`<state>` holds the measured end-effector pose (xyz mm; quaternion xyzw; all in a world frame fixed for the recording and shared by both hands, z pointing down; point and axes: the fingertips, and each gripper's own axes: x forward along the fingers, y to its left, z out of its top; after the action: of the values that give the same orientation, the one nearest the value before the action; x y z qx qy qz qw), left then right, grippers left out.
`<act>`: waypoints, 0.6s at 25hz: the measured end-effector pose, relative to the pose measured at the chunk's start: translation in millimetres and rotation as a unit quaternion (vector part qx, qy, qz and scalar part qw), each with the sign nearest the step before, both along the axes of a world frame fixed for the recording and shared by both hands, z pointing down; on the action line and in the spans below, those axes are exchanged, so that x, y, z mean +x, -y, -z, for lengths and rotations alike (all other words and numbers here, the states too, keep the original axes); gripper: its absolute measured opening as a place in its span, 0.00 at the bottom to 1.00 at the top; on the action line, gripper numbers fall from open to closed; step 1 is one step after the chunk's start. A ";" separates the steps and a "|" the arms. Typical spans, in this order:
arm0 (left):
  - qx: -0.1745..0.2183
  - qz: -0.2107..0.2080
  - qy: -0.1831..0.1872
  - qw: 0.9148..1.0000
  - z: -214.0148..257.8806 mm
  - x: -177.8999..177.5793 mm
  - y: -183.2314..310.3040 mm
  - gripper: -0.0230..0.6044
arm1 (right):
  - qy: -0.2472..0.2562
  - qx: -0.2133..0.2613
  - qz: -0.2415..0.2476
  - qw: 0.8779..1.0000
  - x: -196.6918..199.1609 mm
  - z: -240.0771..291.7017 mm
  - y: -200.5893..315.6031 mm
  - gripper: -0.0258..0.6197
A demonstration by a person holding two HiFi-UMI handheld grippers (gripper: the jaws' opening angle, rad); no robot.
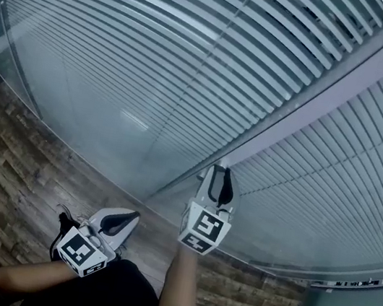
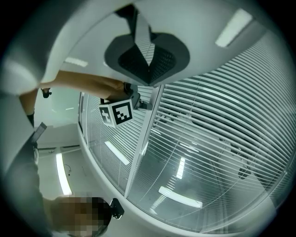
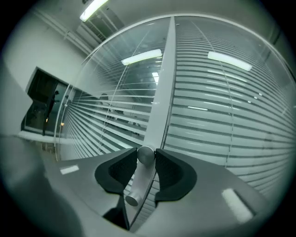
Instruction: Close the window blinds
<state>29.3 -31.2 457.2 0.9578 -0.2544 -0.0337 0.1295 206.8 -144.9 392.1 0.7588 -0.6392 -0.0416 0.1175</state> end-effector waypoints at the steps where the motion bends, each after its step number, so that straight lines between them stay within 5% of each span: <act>1: 0.000 -0.001 0.000 1.000 0.1 0.2 -2.0 0.03 | -0.020 -0.007 0.001 1.000 -1.8 0.3 -1.4 0.24; 15: -0.003 -0.005 0.001 1.000 -0.4 4.2 -2.3 0.03 | -0.182 -0.101 0.034 0.978 -4.7 -3.3 2.0 0.24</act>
<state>33.5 -28.9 457.6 0.9586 -0.2502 -0.0312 0.1322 202.2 -146.9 395.4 0.7009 -0.6333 -0.1181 0.3061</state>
